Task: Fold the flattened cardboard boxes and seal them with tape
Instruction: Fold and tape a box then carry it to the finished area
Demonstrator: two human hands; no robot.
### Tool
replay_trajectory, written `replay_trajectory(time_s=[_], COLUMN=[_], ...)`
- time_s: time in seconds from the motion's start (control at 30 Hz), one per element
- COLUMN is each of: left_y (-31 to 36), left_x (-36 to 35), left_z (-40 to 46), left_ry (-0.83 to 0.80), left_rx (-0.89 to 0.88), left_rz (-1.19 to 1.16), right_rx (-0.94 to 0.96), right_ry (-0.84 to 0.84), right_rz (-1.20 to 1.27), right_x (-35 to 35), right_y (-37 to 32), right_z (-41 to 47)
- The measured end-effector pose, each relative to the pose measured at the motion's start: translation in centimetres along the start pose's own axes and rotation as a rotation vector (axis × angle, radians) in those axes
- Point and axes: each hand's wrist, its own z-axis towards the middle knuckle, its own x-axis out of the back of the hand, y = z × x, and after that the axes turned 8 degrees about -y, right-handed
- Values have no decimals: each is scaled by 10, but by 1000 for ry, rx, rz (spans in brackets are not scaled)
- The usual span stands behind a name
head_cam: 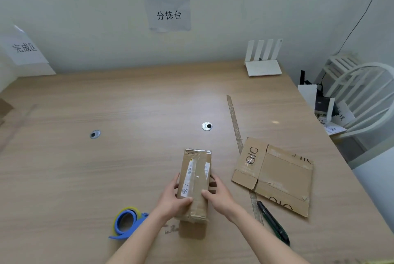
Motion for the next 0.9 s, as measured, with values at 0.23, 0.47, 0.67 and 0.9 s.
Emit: replay_trajectory(time_s=[0.23, 0.47, 0.67, 0.9], left_y=[85, 209, 250, 247], left_x=[26, 73, 127, 189], left_z=[-22, -87, -135, -196], left_ry=[136, 271, 332, 335], left_rx=[-197, -299, -428, -510], left_rz=[-119, -472, -539, -321], right_rx=[122, 166, 381, 655], right_ry=[-31, -104, -28, -118], right_rz=[110, 276, 241, 154], right_x=[34, 63, 60, 27], right_y=[-88, -230, -307, -364], right_z=[-3, -43, -80, -127])
